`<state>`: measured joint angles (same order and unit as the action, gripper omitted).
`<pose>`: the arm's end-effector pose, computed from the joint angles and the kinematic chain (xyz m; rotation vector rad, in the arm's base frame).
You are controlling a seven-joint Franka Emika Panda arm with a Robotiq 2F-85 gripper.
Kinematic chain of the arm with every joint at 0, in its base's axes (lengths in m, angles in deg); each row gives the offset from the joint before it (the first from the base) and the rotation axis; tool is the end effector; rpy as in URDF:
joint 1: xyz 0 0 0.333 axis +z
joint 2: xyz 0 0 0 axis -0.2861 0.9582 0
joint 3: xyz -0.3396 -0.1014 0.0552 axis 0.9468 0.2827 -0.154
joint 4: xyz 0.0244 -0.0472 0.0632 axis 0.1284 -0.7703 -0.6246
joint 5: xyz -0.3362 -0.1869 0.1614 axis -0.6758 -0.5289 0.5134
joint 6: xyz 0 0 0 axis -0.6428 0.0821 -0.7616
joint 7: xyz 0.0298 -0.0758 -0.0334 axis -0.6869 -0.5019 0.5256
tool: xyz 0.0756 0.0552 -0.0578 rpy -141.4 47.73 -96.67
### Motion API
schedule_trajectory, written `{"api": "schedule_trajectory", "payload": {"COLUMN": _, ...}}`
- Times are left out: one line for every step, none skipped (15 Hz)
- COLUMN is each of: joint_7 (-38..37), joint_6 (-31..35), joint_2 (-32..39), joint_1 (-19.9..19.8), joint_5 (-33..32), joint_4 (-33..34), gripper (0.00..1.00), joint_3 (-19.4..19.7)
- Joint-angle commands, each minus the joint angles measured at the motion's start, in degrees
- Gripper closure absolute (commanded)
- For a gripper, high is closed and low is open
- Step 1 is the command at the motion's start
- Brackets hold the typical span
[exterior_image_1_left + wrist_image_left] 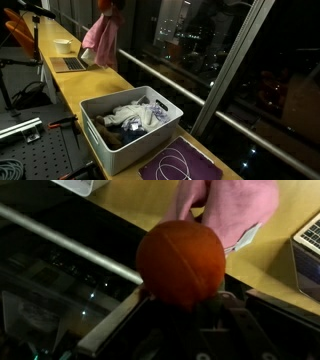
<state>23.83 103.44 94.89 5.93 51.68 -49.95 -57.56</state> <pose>0.5532 0.4052 0.6398 2.8489 0.8385 0.4579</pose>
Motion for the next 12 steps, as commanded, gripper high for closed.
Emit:
{"api": "schedule_trajectory", "payload": {"joint_7": 0.0, "joint_6": 2.7, "joint_2": 1.2, "joint_1": -2.1, "joint_5": 2.6, "joint_4": -4.3, "gripper": 0.95, "joint_3": 0.7}}
{"api": "schedule_trajectory", "payload": {"joint_7": -0.2, "joint_6": 3.4, "joint_2": 1.6, "joint_1": -2.8, "joint_5": 3.2, "joint_4": -5.7, "gripper": 0.95, "joint_3": 0.7}}
{"api": "schedule_trajectory", "payload": {"joint_7": -0.1, "joint_6": 4.1, "joint_2": 1.7, "joint_1": -3.5, "joint_5": 3.9, "joint_4": -7.1, "gripper": 0.95, "joint_3": 0.7}}
{"api": "schedule_trajectory", "payload": {"joint_7": -0.1, "joint_6": 4.6, "joint_2": 2.1, "joint_1": -2.7, "joint_5": 5.0, "joint_4": -8.1, "gripper": 0.95, "joint_3": 2.2}}
{"api": "schedule_trajectory", "payload": {"joint_7": -0.1, "joint_6": 4.8, "joint_2": 2.2, "joint_1": -3.0, "joint_5": 5.7, "joint_4": -9.1, "gripper": 0.95, "joint_3": 2.4}}
{"api": "schedule_trajectory", "payload": {"joint_7": -0.1, "joint_6": 5.7, "joint_2": 2.0, "joint_1": -3.3, "joint_5": 6.5, "joint_4": -11.0, "gripper": 0.95, "joint_3": 2.9}}
{"api": "schedule_trajectory", "payload": {"joint_7": -0.1, "joint_6": 6.5, "joint_2": 1.8, "joint_1": -3.5, "joint_5": 7.2, "joint_4": -12.5, "gripper": 0.95, "joint_3": 3.3}}
{"api": "schedule_trajectory", "payload": {"joint_7": -0.3, "joint_6": 7.5, "joint_2": 1.4, "joint_1": -3.7, "joint_5": 7.8, "joint_4": -14.1, "gripper": 0.94, "joint_3": 3.7}}
{"api": "schedule_trajectory", "payload": {"joint_7": -0.3, "joint_6": 8.1, "joint_2": 1.1, "joint_1": -3.8, "joint_5": 8.2, "joint_4": -15.4, "gripper": 0.55, "joint_3": 4.0}}
{"api": "schedule_trajectory", "payload": {"joint_7": -0.3, "joint_6": 9.2, "joint_2": 0.5, "joint_1": -4.0, "joint_5": 8.3, "joint_4": -16.9, "gripper": 0.54, "joint_3": 4.3}}
{"api": "schedule_trajectory", "payload": {"joint_7": -0.3, "joint_6": 10.1, "joint_2": 0.0, "joint_1": -4.2, "joint_5": 8.7, "joint_4": -18.1, "gripper": 0.47, "joint_3": 4.5}}
{"api": "schedule_trajectory", "payload": {"joint_7": -0.2, "joint_6": 11.1, "joint_2": -0.8, "joint_1": -4.7, "joint_5": 9.0, "joint_4": -19.8, "gripper": 0.41, "joint_3": 4.7}}
